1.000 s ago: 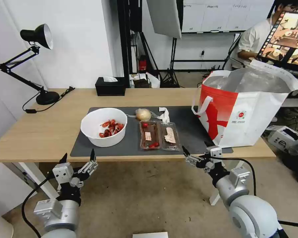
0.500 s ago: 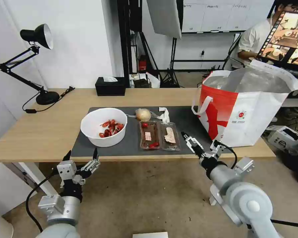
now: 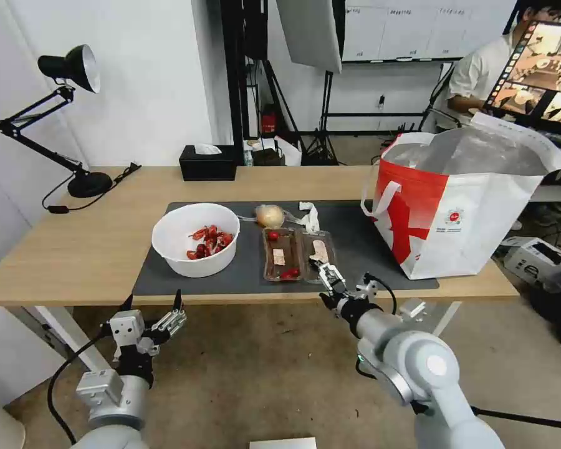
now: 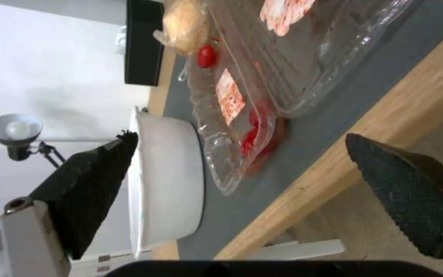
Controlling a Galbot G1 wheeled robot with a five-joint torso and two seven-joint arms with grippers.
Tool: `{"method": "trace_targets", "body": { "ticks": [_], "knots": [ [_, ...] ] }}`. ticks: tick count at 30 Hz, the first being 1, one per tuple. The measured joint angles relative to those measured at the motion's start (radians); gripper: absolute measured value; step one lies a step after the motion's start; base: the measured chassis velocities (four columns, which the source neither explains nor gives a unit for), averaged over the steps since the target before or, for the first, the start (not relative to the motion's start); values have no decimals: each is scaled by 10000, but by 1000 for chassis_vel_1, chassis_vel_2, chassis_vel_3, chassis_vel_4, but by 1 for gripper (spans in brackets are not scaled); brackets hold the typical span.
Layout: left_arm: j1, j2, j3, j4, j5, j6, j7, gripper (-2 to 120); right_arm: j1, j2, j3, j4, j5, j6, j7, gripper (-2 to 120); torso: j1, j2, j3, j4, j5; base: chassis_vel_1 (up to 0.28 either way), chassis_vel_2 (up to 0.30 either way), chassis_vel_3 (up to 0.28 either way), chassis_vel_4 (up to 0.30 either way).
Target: Pick up the trash from the table and place it into the takeout bag.
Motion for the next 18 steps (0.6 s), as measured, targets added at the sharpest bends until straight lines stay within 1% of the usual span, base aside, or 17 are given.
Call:
{"method": "trace_targets", "body": {
  "ticks": [6,9,18],
  "knots": [
    [115,51,-125,-48,-53,-1,0,100,308,306,-289,-283,-476,153,155,100,0,0,0,1,1,0,0,0,0],
    [161,72,-157,-67,-65,-8,0,100,455,541,-429,-352,-778,270,422,100,0,0,0,0,1,0,0,0,0],
    [145,98,-121,35,-66,-14,-1,100,648,819,-438,-599,-888,322,718,100,0,0,0,0,1,0,0,0,0]
  ]
}}
